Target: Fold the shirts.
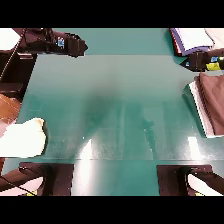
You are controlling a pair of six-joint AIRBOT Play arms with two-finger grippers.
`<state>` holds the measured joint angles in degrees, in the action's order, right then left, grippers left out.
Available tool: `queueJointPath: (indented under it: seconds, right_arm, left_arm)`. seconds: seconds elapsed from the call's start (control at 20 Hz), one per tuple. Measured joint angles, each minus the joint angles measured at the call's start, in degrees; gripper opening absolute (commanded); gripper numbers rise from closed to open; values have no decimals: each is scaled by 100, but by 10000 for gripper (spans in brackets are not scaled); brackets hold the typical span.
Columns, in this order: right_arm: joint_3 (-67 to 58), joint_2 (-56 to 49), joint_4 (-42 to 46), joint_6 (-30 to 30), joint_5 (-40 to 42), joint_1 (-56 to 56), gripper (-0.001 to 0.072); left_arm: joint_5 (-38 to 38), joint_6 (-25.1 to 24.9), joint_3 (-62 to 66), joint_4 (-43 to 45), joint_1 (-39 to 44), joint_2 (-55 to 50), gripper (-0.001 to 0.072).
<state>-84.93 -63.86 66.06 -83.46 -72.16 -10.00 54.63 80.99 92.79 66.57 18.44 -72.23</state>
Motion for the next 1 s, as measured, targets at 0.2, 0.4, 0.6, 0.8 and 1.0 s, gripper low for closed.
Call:
queueJointPath:
  seconds: [0.2,0.4,0.6,0.8,1.0]
  right_arm:
    - [0,0,0,0,0,-9,18]
    - [0,0,-2,0,0,-9,18]
    - [0,0,-2,0,0,-9,18]
    - [0,0,-4,0,0,-9,18]
    - [0,0,-4,-2,0,-9,18]
  left_arm:
    - [-15,0,0,0,0,0,30]
    - [-20,0,0,0,0,0,29]
    - [-44,2,0,-24,0,0,30]
    - [-240,2,2,-68,-20,9,29]
    - [444,7,-39,345,-442,328,29]
